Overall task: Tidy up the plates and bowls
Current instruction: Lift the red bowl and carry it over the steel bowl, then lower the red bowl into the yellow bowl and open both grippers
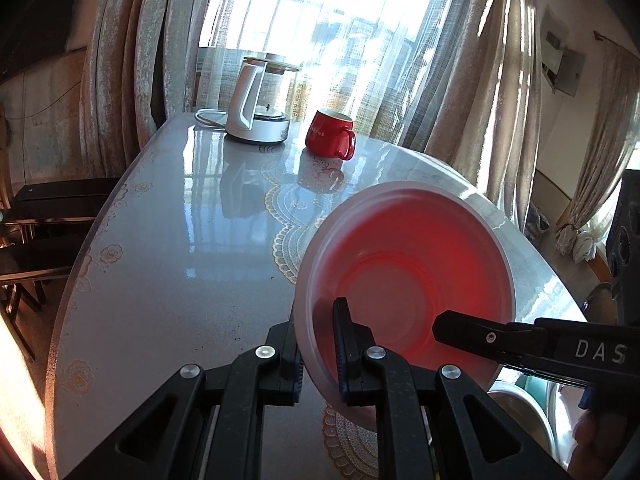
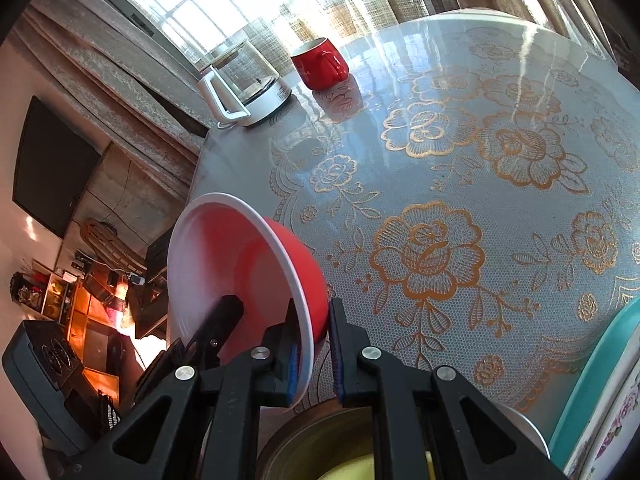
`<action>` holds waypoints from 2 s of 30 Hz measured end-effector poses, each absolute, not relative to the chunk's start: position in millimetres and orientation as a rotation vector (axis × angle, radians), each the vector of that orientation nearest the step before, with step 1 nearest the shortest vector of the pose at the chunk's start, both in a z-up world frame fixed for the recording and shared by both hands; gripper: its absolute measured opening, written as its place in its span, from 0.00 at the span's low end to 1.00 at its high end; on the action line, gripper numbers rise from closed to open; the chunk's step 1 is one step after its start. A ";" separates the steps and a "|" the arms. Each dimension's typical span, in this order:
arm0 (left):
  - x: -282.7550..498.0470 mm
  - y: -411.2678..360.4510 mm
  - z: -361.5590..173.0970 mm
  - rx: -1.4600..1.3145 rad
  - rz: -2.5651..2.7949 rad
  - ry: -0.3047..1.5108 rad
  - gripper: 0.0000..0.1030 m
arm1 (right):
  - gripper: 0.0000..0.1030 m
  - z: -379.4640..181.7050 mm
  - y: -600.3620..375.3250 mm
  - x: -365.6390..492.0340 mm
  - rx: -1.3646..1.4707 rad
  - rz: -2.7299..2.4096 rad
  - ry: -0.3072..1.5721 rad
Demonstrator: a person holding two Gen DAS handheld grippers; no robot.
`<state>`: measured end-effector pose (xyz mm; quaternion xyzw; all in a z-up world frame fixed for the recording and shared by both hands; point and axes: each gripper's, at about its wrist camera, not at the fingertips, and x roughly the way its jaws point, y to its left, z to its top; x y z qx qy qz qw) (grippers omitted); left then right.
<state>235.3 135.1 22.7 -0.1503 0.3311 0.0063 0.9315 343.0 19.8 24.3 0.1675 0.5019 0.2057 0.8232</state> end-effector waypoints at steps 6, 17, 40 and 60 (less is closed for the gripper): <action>224.4 129.0 30.4 -0.281 -0.006 0.645 0.13 | 0.12 34.2 13.1 332.5 0.368 0.444 1.044; 205.4 106.4 44.5 -0.222 -0.059 0.595 0.13 | 0.12 42.2 -6.6 309.6 0.386 0.427 1.017; 149.2 59.9 44.9 -0.208 -0.223 0.638 0.13 | 0.12 43.7 -62.6 242.7 0.426 0.423 1.013; 131.5 41.9 17.5 -0.103 -0.133 0.788 0.13 | 0.20 12.7 -70.8 231.8 0.446 0.419 1.127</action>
